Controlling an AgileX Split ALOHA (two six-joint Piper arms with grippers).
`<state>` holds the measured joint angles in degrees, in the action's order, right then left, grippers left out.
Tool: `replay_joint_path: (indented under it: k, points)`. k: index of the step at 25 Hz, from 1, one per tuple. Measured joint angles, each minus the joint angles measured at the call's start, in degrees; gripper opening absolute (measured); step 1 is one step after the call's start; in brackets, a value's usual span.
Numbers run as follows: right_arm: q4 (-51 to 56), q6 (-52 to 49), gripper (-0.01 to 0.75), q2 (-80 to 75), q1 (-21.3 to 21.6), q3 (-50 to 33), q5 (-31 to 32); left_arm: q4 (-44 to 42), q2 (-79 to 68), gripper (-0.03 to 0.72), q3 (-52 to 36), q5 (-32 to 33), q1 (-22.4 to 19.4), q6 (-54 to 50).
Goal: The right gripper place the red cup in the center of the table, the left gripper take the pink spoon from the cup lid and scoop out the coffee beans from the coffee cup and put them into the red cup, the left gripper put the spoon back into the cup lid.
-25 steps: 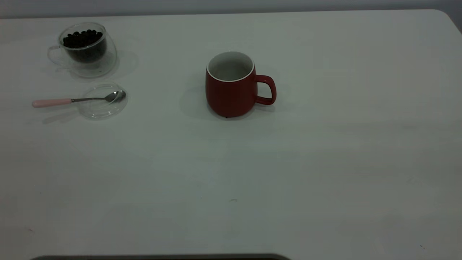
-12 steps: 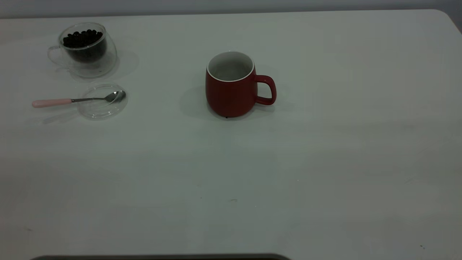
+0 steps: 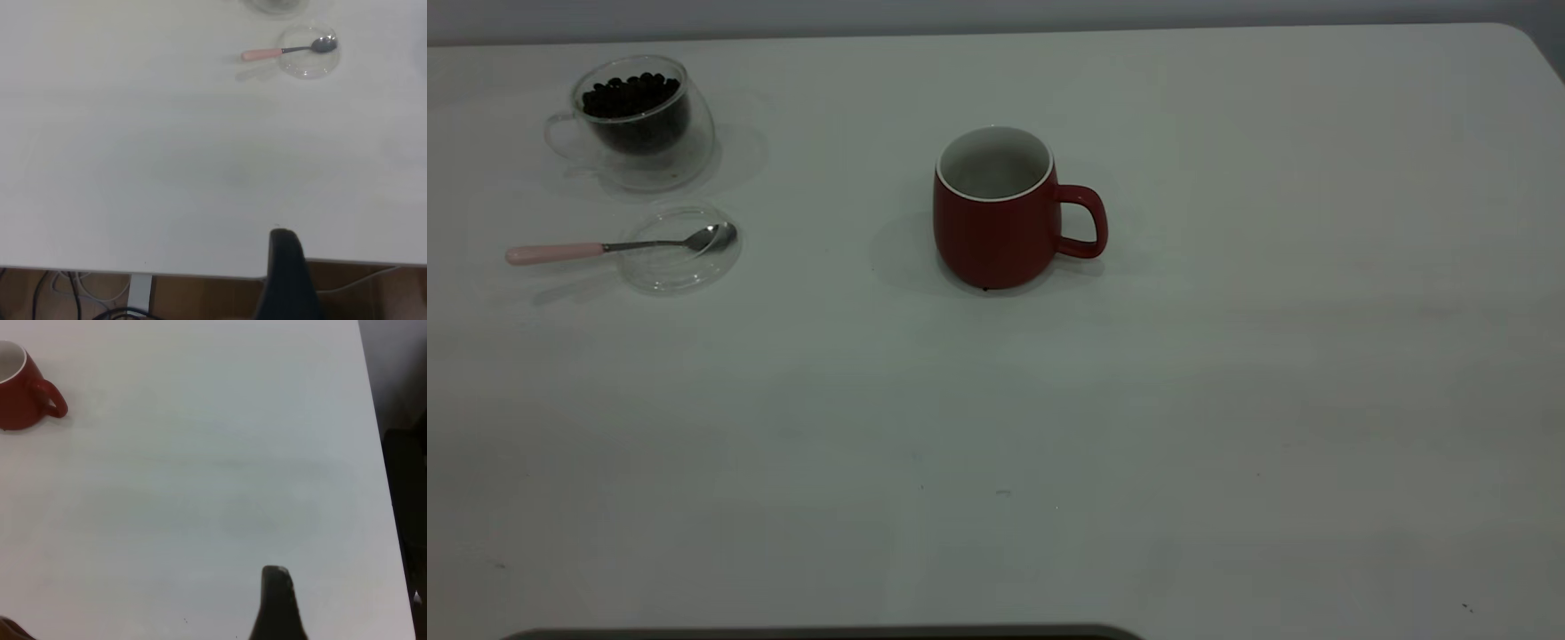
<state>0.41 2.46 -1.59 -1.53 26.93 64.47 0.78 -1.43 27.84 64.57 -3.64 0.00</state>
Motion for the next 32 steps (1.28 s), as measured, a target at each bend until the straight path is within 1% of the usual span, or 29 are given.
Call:
replay_joint_path:
  k: [32]
  points:
    - [0.0,-0.01,0.59,0.0,0.0,0.0,0.0,0.0,2.45,0.586,0.0,0.32,-0.02,0.0]
